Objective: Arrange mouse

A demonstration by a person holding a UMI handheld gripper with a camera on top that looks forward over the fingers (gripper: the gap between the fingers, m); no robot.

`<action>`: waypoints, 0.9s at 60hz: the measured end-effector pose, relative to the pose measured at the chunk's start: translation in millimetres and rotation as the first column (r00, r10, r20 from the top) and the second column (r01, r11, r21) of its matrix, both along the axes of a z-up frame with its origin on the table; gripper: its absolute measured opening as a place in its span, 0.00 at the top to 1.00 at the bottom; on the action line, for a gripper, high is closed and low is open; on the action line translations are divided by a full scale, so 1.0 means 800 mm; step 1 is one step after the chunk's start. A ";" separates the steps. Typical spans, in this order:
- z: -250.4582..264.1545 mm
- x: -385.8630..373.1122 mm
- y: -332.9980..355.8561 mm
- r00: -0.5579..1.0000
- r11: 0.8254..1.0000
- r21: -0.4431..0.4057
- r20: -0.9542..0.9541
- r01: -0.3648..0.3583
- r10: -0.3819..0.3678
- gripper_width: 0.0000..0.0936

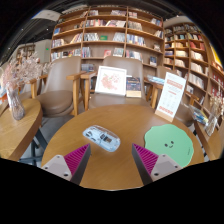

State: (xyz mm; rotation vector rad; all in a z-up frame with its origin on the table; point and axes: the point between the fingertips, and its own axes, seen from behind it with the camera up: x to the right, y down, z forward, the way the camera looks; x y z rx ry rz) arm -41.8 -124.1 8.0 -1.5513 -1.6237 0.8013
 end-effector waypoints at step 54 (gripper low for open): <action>-0.003 -0.113 0.007 0.998 0.998 -0.058 0.068 -0.003 0.007 0.59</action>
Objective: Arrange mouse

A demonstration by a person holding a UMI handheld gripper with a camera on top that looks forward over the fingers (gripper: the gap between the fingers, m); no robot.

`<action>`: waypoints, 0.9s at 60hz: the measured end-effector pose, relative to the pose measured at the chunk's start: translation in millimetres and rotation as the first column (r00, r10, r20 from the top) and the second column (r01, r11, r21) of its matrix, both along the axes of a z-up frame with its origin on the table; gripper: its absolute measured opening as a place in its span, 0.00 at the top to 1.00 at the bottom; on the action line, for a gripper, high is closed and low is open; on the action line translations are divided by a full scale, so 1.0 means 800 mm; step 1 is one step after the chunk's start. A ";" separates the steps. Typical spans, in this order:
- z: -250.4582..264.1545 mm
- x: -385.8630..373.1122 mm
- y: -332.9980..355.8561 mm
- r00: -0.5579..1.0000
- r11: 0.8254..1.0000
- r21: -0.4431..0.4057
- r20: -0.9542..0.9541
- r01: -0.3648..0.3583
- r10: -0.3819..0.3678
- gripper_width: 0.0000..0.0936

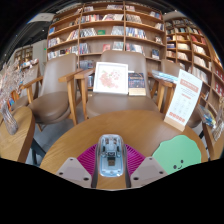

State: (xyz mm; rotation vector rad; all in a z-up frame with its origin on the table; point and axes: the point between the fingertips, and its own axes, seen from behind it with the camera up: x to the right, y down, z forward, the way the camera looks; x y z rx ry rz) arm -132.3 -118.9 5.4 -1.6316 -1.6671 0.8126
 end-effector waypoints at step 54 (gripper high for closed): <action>0.003 0.104 0.291 0.975 0.964 -0.147 0.018 0.220 -0.220 0.09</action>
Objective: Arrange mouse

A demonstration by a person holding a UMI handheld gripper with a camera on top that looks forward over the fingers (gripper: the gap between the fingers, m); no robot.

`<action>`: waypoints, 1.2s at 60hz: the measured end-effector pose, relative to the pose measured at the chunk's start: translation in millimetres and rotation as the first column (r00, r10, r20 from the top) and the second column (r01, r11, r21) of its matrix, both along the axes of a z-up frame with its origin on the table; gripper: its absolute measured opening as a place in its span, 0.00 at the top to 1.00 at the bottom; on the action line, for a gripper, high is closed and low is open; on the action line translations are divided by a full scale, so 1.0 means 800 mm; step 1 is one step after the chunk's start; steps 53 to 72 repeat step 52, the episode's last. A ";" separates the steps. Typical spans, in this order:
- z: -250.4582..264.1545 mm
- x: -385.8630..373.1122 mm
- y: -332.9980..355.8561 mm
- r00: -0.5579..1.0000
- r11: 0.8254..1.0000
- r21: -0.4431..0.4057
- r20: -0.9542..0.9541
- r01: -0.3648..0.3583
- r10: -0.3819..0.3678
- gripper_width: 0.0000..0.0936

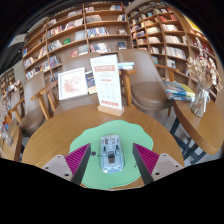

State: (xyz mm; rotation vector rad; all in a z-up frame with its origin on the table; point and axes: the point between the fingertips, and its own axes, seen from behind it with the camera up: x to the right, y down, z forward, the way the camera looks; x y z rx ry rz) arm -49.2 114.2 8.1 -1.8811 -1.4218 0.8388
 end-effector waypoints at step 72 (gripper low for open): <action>0.200 0.386 -0.116 0.957 0.969 0.208 -0.227 -0.132 0.179 0.09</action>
